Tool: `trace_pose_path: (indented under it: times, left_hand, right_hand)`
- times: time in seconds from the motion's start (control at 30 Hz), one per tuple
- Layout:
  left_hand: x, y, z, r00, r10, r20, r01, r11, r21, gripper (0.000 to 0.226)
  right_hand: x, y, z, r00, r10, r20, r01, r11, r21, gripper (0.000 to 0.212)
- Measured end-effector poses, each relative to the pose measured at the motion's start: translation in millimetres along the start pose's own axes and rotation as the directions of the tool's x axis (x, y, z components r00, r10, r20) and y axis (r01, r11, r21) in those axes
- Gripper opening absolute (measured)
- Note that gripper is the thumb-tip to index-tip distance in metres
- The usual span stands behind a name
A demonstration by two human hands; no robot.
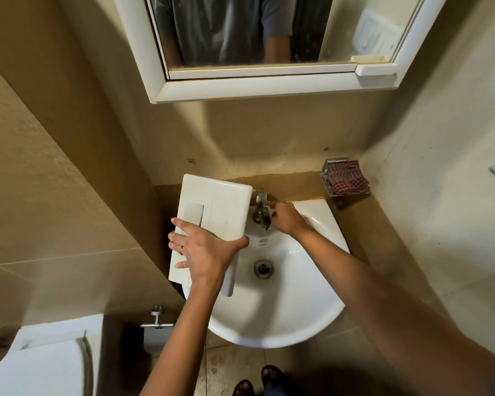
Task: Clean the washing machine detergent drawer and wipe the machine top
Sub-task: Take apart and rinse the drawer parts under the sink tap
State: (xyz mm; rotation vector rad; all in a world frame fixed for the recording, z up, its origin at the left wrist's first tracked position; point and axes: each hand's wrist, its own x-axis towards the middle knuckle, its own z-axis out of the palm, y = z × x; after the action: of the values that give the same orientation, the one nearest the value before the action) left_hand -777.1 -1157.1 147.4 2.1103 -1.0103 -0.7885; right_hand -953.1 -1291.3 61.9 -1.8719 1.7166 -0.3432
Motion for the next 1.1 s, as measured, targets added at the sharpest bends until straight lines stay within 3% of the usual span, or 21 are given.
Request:
trace_pose_path:
  times: [0.07, 0.17, 0.37, 0.57, 0.7, 0.77, 0.9, 1.03, 1.1]
  left_hand:
    - [1.8, -2.9, -3.8, 1.0, -0.024, -0.011, 0.024, 1.0, -0.017, 0.152]
    - [2.2, -11.5, -11.6, 0.999, -0.044, -0.03, 0.043, 0.999, -0.031, 0.149]
    - [-9.5, -38.8, -26.3, 0.997, -0.074, -0.019, 0.071, 0.992, -0.107, 0.151]
    - [-35.5, -53.4, -20.8, 0.976, 0.216, -0.014, -0.216, 0.976, 0.031, 0.156]
    - [-42.0, -47.1, -6.9, 0.953, 0.297, 0.06, -0.302, 0.946, 0.116, 0.154]
    - [-47.4, -39.5, -5.0, 0.961, 0.27, 0.065, -0.275, 0.957, 0.087, 0.156]
    - [-41.5, -37.3, -6.3, 0.982, 0.179, 0.058, -0.175, 0.982, -0.071, 0.151]
    - [-33.4, -39.2, -4.0, 0.985, 0.034, 0.171, 0.02, 0.952, -0.305, 0.106]
    - [-38.3, -32.1, -4.1, 0.958, -0.029, 0.284, 0.154, 0.889, -0.431, 0.079]
  right_hand:
    - [-5.6, 8.3, -5.1, 1.0, 0.001, -0.029, 0.0, 1.0, 0.017, 0.049]
    - [-17.3, 23.3, -5.9, 0.99, 0.076, -0.115, -0.066, 0.994, 0.087, 0.043]
    - [-47.3, 40.2, 2.0, 0.976, 0.194, -0.094, -0.175, 0.967, 0.186, 0.037]
    - [-71.5, 33.9, 2.6, 0.987, 0.085, -0.139, -0.083, 0.996, 0.022, 0.042]
    - [-83.1, 41.9, 4.9, 0.99, 0.141, 0.023, -0.138, 0.985, -0.106, 0.045]
    - [-86.5, 44.8, -3.9, 0.989, 0.15, 0.018, -0.147, 0.984, -0.097, 0.042]
    - [-80.6, 46.8, -39.8, 0.969, 0.134, -0.207, -0.126, 0.991, 0.055, 0.036]
    - [-69.2, 47.8, -84.9, 0.831, 0.301, -0.467, -0.142, 0.927, 0.346, 0.027]
    - [-63.9, 48.8, -107.1, 0.741, 0.444, -0.504, -0.155, 0.843, 0.515, 0.026]
